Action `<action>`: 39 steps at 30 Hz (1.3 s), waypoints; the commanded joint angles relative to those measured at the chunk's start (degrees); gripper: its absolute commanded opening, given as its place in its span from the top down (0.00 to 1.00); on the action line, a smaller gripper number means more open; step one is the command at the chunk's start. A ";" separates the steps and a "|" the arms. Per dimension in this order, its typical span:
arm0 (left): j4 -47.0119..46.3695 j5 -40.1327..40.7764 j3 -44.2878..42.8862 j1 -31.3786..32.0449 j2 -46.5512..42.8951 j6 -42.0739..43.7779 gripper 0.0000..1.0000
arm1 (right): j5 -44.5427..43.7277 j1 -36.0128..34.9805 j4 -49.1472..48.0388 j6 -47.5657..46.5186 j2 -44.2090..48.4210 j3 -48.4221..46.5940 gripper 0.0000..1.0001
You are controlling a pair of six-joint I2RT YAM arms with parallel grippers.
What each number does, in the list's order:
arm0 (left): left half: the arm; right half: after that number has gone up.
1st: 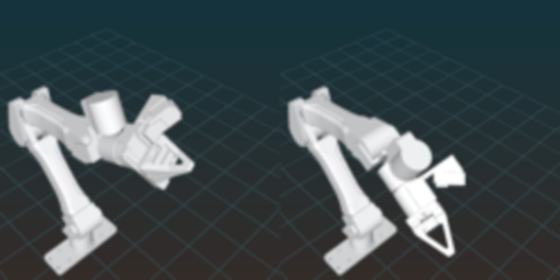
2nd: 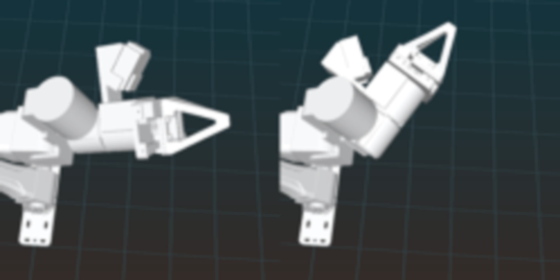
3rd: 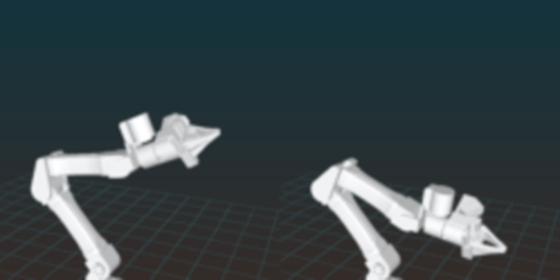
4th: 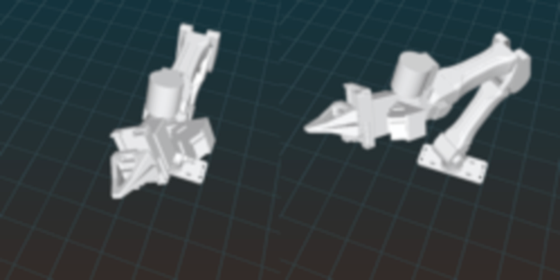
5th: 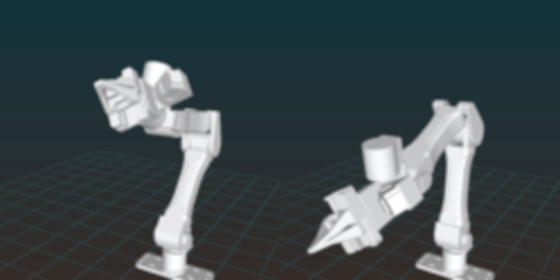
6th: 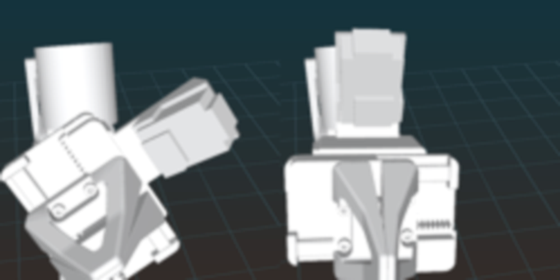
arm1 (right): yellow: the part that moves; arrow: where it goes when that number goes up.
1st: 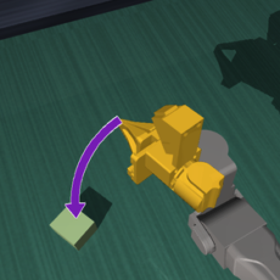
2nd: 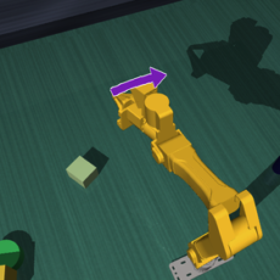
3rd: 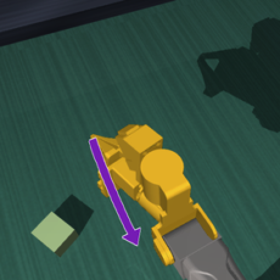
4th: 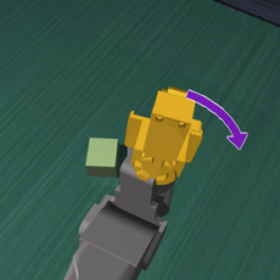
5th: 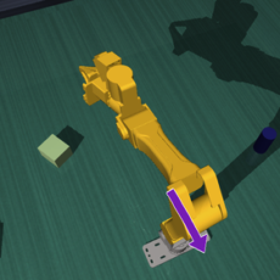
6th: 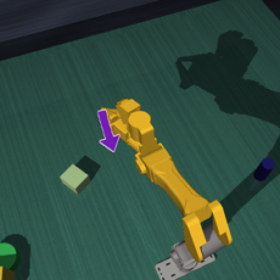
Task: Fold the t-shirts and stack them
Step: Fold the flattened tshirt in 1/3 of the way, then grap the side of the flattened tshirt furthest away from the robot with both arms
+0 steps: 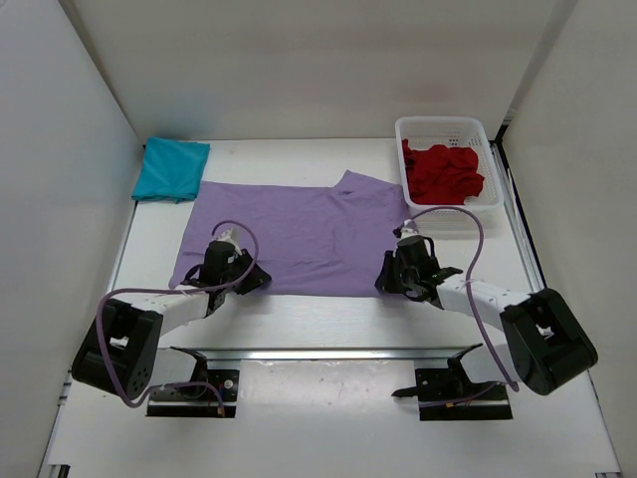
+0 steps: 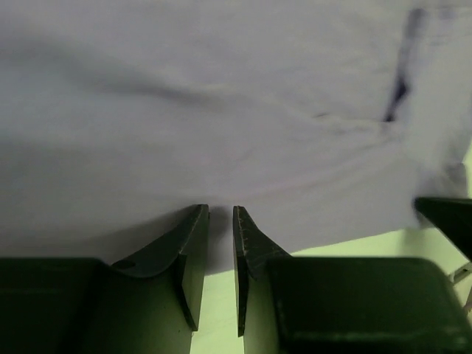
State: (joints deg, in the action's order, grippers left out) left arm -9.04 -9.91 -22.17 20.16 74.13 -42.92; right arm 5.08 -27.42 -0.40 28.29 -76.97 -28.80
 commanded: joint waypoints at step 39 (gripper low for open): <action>1.39 -5.73 -20.88 -12.50 10.42 -5.42 0.62 | -3.09 22.94 8.15 -10.89 -25.68 -44.33 0.82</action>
State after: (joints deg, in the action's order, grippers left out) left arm -6.33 -14.57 -39.22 9.69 84.18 -47.90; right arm 1.65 -2.48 8.40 19.49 -104.49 -69.56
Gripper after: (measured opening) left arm 0.385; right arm 0.157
